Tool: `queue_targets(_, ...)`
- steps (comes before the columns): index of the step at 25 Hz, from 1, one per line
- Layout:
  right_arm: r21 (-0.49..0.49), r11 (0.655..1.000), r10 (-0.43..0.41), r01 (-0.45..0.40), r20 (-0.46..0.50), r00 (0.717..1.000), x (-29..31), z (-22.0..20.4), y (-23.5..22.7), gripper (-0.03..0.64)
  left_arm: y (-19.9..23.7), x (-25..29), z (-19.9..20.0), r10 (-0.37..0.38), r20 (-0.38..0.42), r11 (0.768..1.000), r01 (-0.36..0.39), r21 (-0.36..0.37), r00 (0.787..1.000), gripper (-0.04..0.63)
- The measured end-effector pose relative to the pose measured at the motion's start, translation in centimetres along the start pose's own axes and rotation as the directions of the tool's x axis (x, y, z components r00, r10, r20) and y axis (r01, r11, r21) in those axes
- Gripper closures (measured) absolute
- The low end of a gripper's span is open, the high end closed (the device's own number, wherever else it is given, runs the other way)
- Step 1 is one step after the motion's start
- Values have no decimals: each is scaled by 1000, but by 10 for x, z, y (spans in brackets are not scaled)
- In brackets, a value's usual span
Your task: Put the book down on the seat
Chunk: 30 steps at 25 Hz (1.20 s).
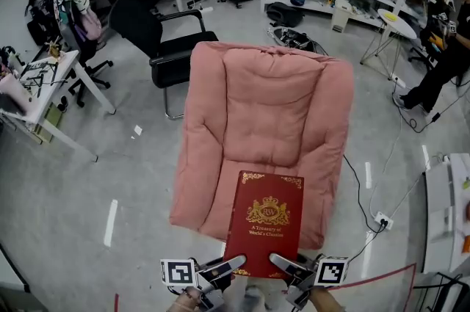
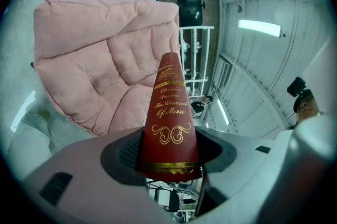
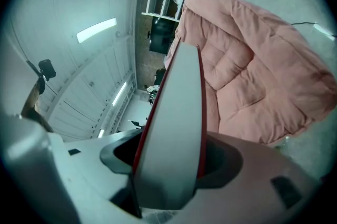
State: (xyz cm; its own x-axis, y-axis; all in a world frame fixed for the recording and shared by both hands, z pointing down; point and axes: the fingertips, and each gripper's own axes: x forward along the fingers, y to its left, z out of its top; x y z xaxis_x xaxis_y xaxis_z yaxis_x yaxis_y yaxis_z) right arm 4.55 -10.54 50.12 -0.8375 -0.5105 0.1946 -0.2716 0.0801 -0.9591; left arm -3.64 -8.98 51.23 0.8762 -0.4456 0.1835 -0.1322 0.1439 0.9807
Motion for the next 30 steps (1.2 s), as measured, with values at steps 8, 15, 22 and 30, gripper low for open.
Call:
queue_targets(8, 30, 999, -24, 25, -11, 1000, 11, 5, -30, 318, 21, 12, 15, 7, -4, 1000, -7, -20, 1000, 350)
queue_targets(15, 38, 997, -70, 71, -37, 997, 24, 12, -55, 318, 34, 21, 31, -8, 3, 998, 8, -57, 1000, 350)
queue_targets(22, 59, 993, -100, 101, -30, 995, 37, 21, -70, 318, 48, 28, 49, 11, -13, 996, -12, -92, 1000, 350)
queue_targets(30, 73, 991, -110, 110, -12, 994, 53, 34, -89, 318, 62, 43, 71, 12, -75, 997, -18, -78, 997, 350)
